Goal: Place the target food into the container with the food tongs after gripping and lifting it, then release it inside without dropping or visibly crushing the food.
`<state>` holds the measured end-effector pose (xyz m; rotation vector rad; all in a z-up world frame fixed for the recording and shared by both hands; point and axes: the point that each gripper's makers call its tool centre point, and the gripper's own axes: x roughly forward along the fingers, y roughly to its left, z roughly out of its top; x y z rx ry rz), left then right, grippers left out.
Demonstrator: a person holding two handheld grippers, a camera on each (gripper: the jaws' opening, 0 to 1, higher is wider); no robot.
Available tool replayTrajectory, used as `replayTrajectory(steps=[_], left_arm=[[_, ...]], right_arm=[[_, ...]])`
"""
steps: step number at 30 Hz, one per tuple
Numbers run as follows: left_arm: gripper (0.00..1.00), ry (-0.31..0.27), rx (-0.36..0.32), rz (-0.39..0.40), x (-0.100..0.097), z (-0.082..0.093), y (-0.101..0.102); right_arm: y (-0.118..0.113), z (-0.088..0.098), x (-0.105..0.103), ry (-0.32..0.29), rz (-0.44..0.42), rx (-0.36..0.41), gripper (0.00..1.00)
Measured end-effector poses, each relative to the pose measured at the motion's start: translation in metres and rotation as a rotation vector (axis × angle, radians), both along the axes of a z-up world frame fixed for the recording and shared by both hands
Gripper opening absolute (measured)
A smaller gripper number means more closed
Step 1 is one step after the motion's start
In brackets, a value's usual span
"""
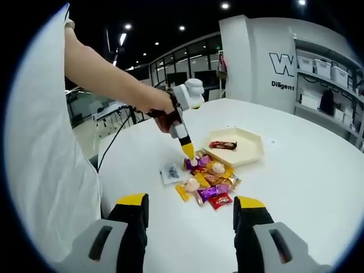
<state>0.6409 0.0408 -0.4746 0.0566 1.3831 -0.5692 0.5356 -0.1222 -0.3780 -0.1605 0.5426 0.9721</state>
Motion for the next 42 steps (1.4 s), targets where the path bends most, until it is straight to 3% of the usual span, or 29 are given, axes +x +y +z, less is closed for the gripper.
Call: replayTrajectory(steps=[3, 19, 32, 42], left_arm=[[0.19, -0.030, 0.024, -0.070, -0.002, 0.002, 0.002], [0.18, -0.069, 0.026, -0.130, -0.003, 0.016, 0.008], [0.18, -0.121, -0.012, -0.183, -0.003, 0.047, 0.003], [0.19, -0.170, -0.039, -0.182, 0.025, 0.072, -0.008]], right_arm=[[0.001, 0.000, 0.000, -0.002, 0.003, 0.001, 0.57], [0.005, 0.000, -0.001, -0.004, 0.008, 0.004, 0.57], [0.010, 0.002, -0.002, -0.010, 0.016, 0.009, 0.57], [0.009, 0.004, -0.002, -0.015, 0.017, 0.006, 0.56]])
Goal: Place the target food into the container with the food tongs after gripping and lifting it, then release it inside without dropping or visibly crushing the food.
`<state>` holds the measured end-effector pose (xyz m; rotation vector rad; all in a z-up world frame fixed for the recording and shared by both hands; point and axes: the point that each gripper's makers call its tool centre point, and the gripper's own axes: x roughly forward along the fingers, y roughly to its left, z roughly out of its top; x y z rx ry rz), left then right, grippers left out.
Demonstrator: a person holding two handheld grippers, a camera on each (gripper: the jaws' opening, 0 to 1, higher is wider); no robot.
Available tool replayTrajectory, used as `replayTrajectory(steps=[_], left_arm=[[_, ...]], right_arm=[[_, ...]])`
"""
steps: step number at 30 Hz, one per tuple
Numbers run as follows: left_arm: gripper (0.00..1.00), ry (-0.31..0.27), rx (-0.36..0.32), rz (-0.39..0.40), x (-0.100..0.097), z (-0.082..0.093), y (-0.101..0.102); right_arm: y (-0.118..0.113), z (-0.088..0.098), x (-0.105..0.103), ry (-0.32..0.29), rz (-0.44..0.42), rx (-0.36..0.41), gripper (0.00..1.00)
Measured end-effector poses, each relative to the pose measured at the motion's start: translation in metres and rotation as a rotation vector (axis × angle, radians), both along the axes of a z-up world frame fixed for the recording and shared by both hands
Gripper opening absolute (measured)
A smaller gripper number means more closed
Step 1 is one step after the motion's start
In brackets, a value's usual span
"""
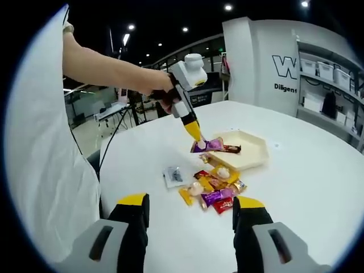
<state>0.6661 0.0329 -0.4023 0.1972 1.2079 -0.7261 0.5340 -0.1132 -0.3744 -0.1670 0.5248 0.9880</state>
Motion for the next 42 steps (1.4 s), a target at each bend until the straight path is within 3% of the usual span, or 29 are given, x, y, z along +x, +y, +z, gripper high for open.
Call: replayTrajectory(steps=[10, 18, 33, 42], left_arm=[[0.19, -0.034, -0.009, 0.029, 0.044, 0.012, -0.009], [0.19, -0.054, -0.026, 0.058, 0.064, 0.018, -0.013], [0.20, -0.092, -0.035, 0.068, 0.075, 0.026, -0.012], [0.20, -0.113, -0.054, 0.034, 0.060, 0.032, -0.011]], right_arm=[[-0.011, 0.001, 0.003, 0.001, -0.025, -0.002, 0.56], [-0.014, -0.001, 0.003, 0.008, -0.035, -0.004, 0.56], [-0.015, 0.000, 0.005, 0.007, -0.031, -0.004, 0.57], [-0.012, 0.001, 0.005, 0.004, -0.022, -0.005, 0.56]])
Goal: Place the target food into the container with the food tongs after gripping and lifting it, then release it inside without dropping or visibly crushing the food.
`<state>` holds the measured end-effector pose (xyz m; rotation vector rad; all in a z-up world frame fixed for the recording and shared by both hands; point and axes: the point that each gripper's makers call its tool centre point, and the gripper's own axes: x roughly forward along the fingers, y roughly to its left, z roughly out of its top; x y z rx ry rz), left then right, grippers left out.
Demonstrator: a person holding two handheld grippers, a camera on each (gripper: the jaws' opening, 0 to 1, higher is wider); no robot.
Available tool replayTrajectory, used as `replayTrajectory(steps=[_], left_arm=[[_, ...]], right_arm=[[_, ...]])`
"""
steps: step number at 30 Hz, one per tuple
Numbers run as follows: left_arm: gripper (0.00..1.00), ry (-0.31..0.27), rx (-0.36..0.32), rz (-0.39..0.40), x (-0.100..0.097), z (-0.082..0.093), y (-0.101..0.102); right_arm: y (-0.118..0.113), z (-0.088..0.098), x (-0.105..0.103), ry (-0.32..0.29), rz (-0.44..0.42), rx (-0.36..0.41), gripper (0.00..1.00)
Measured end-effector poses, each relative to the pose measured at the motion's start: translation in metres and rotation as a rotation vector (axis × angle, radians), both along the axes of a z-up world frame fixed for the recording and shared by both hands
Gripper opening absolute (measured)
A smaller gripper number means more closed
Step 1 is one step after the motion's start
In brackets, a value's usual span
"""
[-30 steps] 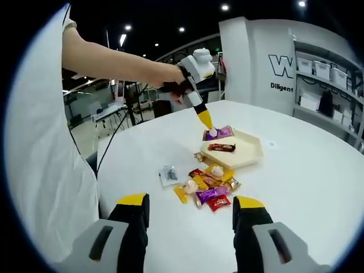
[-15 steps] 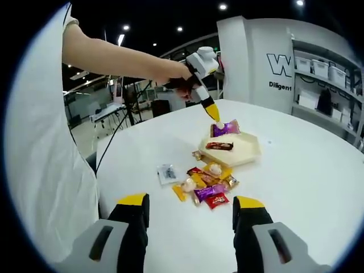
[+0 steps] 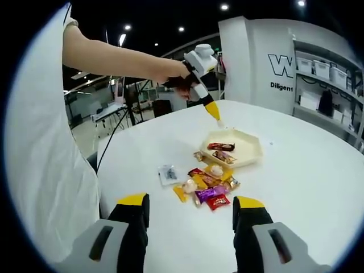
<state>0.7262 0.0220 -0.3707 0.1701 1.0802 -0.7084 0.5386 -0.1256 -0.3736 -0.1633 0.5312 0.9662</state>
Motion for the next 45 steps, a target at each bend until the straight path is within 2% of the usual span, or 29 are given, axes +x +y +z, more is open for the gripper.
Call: replayTrajectory(steps=[10, 19, 31, 45], left_arm=[[0.20, -0.046, -0.019, -0.065, -0.024, 0.008, 0.001], [0.21, -0.068, -0.042, -0.082, -0.047, 0.015, 0.007], [0.22, -0.052, -0.053, -0.068, -0.077, 0.008, 0.024], [0.22, -0.045, -0.034, -0.127, -0.116, -0.005, 0.036]], right_arm=[[0.010, -0.001, -0.002, -0.001, 0.024, 0.003, 0.56], [0.021, 0.000, -0.001, -0.005, 0.046, 0.010, 0.56], [0.032, -0.001, -0.004, -0.003, 0.073, 0.010, 0.57], [0.038, -0.003, -0.007, 0.001, 0.086, 0.007, 0.57]])
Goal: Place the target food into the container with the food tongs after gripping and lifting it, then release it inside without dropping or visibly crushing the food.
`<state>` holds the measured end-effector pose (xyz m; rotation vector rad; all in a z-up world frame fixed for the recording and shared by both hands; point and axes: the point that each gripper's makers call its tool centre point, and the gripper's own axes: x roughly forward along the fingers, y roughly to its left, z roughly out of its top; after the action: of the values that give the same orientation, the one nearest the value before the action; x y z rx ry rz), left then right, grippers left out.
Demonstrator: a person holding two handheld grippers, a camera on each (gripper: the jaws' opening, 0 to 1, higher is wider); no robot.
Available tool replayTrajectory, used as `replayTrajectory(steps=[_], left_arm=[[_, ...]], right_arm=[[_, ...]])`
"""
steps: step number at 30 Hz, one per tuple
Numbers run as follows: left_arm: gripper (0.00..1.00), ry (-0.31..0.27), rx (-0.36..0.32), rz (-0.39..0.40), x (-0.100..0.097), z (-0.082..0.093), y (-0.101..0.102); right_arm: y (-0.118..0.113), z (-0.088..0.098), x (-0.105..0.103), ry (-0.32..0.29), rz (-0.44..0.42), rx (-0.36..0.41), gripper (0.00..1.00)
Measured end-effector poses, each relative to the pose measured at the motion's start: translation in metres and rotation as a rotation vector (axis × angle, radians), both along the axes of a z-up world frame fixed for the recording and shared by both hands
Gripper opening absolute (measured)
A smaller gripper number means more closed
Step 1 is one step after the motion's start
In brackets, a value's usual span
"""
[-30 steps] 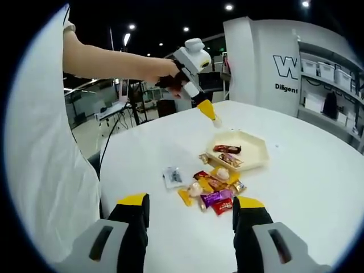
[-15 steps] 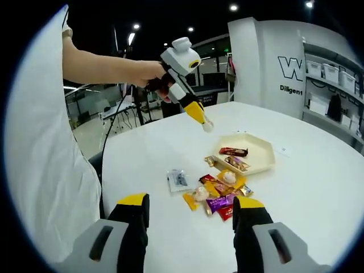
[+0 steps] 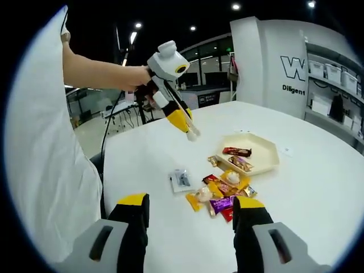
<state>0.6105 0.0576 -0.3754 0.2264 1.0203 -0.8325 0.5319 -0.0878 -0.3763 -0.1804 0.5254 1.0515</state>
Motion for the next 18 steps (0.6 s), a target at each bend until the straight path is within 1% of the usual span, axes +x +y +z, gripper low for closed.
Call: replayTrajectory(steps=[7, 10, 13, 18], left_arm=[[0.22, -0.020, 0.017, -0.057, -0.017, -0.006, 0.004], [0.22, -0.017, 0.028, -0.071, -0.024, -0.009, 0.006], [0.22, -0.021, 0.033, -0.082, -0.027, -0.010, 0.007], [0.22, -0.044, 0.053, -0.130, -0.033, -0.014, 0.008]], right_arm=[[0.003, -0.001, -0.002, 0.000, 0.005, -0.002, 0.57], [0.004, 0.000, -0.003, 0.001, 0.007, -0.002, 0.57], [0.004, 0.000, -0.004, 0.002, 0.008, -0.003, 0.57], [0.004, -0.001, -0.005, 0.002, 0.009, -0.004, 0.57]])
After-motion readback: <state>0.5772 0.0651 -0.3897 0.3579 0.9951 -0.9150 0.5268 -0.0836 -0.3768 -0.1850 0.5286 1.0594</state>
